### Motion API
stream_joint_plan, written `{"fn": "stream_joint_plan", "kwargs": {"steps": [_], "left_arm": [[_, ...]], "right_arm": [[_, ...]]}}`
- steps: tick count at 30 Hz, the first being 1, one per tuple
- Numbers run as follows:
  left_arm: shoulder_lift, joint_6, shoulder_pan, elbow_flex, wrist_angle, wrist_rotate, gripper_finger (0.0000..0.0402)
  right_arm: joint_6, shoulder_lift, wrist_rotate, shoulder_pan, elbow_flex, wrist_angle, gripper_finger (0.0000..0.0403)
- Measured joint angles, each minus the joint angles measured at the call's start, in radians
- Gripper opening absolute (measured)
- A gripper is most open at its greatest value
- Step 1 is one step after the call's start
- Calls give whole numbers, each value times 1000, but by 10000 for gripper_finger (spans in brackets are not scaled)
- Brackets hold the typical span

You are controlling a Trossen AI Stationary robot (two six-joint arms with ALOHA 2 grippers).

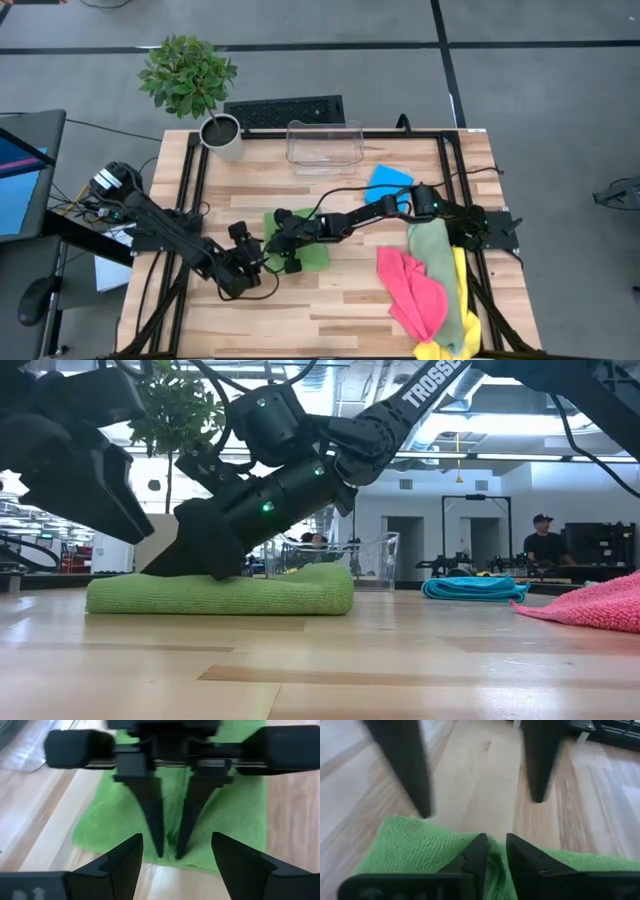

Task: Fold microfiber towels
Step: Fold the green microfiber towel

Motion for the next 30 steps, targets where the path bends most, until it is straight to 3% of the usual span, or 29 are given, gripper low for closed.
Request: {"fn": "stream_joint_plan", "kwargs": {"steps": [5, 9, 15, 19, 24, 30], "left_arm": [[57, 39, 0, 0, 67, 8, 231], [96, 29, 1, 0, 68, -2, 231], [134, 36, 1, 0, 109, 0, 231], [145, 37, 1, 0, 109, -1, 231], [150, 37, 1, 0, 113, -1, 231], [150, 24, 1, 0, 118, 1, 231]], "right_arm": [[-2, -60, 12, -9, 0, -26, 158], [-18, -132, 64, -8, -1, -186, 194], [44, -306, 6, -12, -25, -492, 192], [112, -399, -36, 7, -131, -637, 181], [198, -470, -23, 70, -354, -401, 169], [226, -472, 118, 99, -515, -177, 156]]}}
